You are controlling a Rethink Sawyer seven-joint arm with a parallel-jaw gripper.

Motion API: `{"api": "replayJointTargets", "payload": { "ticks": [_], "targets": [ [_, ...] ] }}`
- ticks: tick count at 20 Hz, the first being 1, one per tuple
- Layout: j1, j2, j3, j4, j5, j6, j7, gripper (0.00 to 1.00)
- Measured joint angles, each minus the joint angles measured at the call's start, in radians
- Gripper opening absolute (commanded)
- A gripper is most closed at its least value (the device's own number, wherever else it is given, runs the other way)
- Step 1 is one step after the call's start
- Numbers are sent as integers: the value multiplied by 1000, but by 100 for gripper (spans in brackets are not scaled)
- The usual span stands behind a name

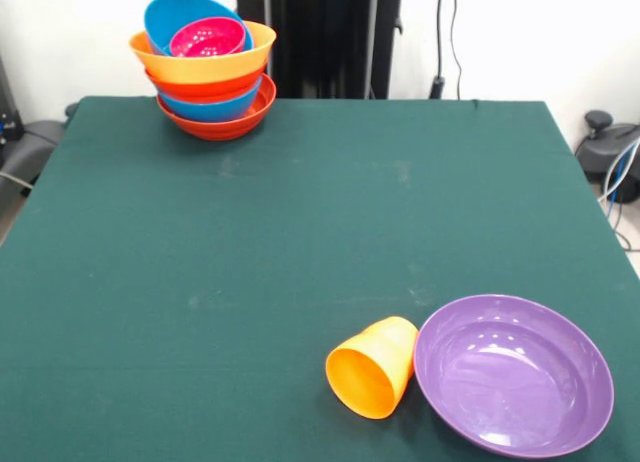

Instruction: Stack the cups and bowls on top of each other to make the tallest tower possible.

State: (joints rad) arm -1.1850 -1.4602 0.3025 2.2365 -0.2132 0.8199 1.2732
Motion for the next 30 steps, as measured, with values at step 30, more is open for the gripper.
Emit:
{"api": "replayJointTargets", "payload": {
  "ticks": [30],
  "targets": [
    [-470, 19, 179, 203, -106, -283, -53, 0]
  ]
}}
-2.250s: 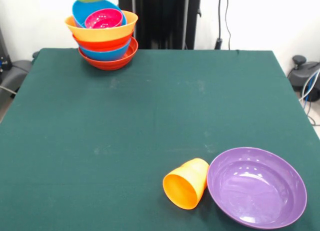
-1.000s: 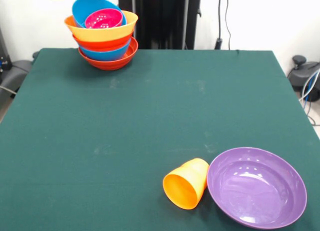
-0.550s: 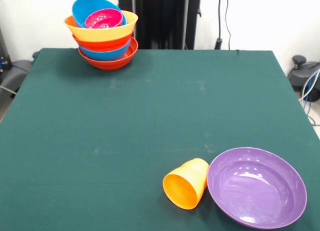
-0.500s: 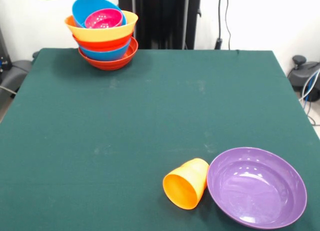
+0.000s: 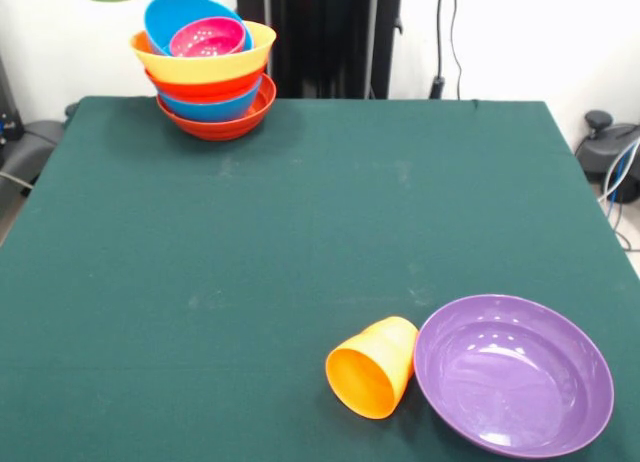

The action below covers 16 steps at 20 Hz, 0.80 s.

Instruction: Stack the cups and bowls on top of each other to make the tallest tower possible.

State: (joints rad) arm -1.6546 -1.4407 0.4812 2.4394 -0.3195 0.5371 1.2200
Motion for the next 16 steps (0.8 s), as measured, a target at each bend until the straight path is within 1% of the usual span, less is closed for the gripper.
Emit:
{"api": "replayJointTargets", "payload": {
  "ticks": [3, 6, 9, 16],
  "targets": [
    [-52, 8, 39, 48, -34, -54, 0, 0],
    [-79, 10, 64, 86, -70, -97, 0, 0],
    [-85, 9, 93, 136, -123, -151, 0, 0],
    [-83, 9, 118, 200, -189, -219, 0, 0]
  ]
}}
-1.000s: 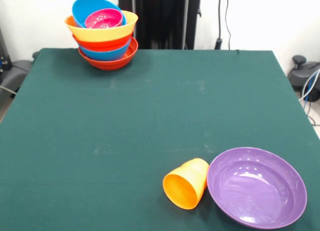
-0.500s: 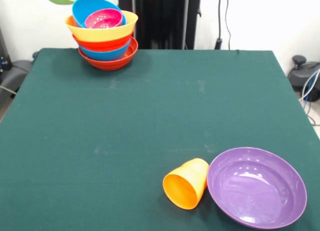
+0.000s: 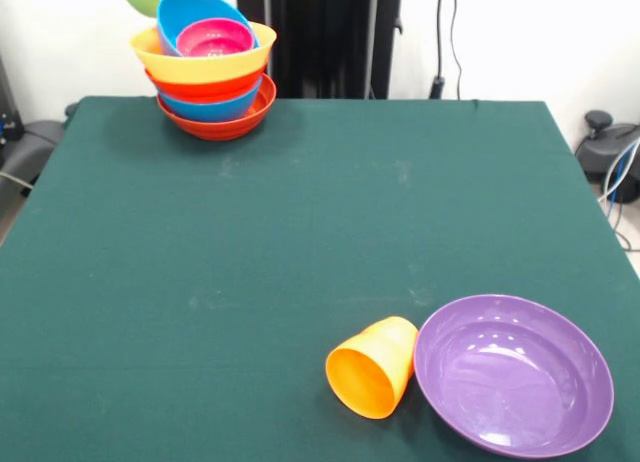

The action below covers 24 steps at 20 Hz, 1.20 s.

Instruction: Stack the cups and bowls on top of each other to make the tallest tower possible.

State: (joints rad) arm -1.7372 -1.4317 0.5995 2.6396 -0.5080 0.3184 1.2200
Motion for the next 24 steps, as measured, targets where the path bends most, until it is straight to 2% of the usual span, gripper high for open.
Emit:
{"api": "replayJointTargets", "payload": {
  "ticks": [8, 18, 24],
  "targets": [
    [-19, -6, 26, -12, -34, -109, 0, 0],
    [-85, -7, 71, -13, -52, -119, 0, 0],
    [-167, -9, 143, -13, -55, -119, 0, 0]
  ]
}}
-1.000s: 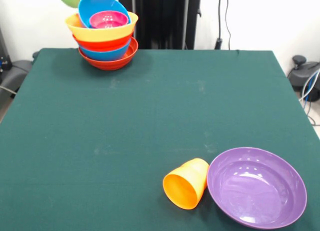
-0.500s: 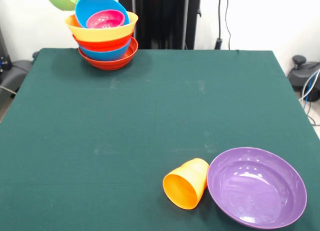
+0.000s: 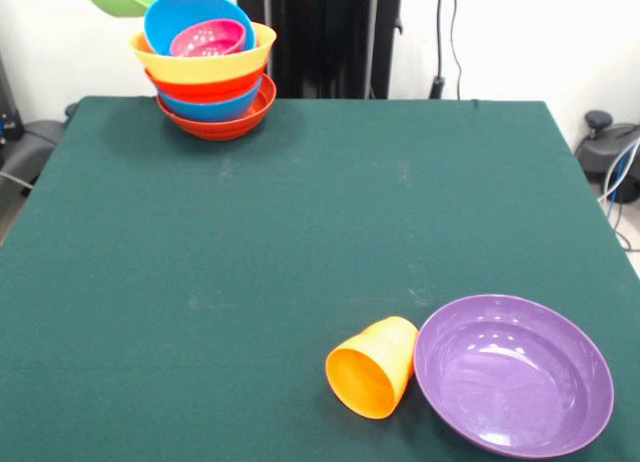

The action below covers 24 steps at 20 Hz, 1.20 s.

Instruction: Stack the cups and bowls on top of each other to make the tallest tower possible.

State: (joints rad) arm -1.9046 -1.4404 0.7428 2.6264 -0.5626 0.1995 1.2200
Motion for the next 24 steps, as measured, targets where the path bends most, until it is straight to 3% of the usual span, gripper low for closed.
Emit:
{"api": "replayJointTargets", "payload": {
  "ticks": [4, 7, 15, 24],
  "targets": [
    [-119, -18, 113, 4, 55, 6, -2, 0],
    [-172, -29, 167, 6, 91, 27, -12, 0],
    [-351, -63, 369, 5, 213, 198, -163, 0],
    [-370, -96, 459, 6, 304, 255, -276, 0]
  ]
}}
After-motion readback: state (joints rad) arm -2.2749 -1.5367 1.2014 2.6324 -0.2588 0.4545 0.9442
